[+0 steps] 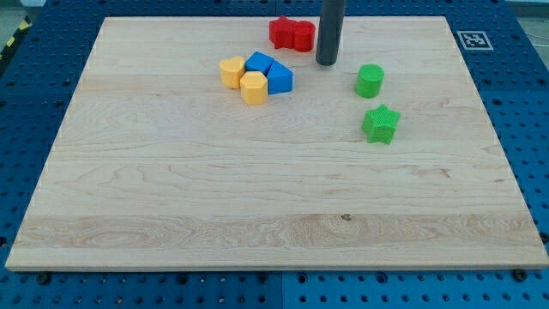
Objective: Separate the yellow hexagon from the blue cube
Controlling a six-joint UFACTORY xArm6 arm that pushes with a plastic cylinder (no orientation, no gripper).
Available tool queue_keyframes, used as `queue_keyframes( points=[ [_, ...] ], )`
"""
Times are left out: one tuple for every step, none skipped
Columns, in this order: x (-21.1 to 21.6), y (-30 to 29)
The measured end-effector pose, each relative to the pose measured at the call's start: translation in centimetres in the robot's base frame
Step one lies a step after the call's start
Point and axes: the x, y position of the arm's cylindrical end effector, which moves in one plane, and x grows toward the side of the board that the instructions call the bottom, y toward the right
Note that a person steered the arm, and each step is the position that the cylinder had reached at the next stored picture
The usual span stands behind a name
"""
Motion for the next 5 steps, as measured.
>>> queue_keyframes(
  points=[
    [0.6, -2.9],
    [0.6, -5.7],
    [0.0, -8.7],
    [-0.6, -11.9],
    [-0.1, -13.4]
  ],
)
